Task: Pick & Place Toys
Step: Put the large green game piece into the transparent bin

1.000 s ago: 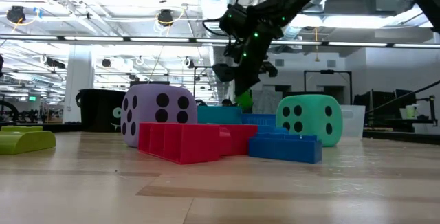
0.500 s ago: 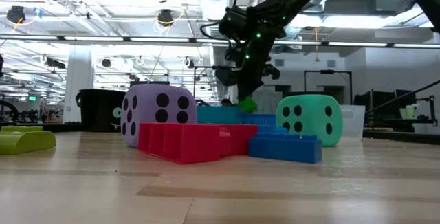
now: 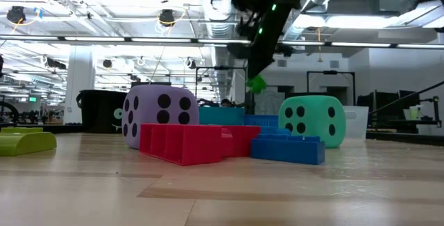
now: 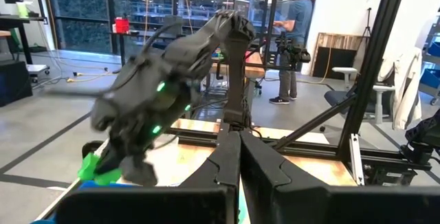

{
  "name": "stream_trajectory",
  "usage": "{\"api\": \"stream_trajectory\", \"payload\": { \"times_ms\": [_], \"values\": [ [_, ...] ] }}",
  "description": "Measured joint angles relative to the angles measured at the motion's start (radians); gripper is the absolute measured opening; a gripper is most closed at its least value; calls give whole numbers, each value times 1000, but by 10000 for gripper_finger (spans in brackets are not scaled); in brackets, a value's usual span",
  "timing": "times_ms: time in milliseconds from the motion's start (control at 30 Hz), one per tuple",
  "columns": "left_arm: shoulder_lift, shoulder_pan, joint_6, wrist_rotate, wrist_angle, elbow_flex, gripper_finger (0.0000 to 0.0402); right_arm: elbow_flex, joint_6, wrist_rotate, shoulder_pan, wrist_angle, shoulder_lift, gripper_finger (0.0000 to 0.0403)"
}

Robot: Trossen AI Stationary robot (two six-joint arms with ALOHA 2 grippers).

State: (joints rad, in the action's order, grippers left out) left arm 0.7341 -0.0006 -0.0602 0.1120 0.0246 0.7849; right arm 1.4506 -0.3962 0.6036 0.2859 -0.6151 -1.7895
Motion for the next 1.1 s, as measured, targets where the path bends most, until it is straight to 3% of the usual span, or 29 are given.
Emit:
{"api": "stream_trajectory", "payload": {
  "times_ms": [167, 333, 533, 700, 900, 1100],
  "values": [
    [0, 0, 0, -1, 0, 0, 2, -86, -14, 42, -43, -14, 146, 1],
    [0, 0, 0, -3, -3, 0, 2, -301, -108, 78, -46, 3, 359, 1],
    [0, 0, 0, -3, -3, 0, 2, -585, -128, 77, -10, 184, 618, 1],
    [0, 0, 0, -2, -3, 0, 2, -725, -120, 77, 49, 229, 779, 1],
    [0, 0, 0, -2, -3, 0, 2, -785, -37, 51, 137, 235, 849, 1],
    [0, 0, 0, 2, -3, 0, 2, -785, 40, 21, 194, 246, 783, 9]
  ]
}}
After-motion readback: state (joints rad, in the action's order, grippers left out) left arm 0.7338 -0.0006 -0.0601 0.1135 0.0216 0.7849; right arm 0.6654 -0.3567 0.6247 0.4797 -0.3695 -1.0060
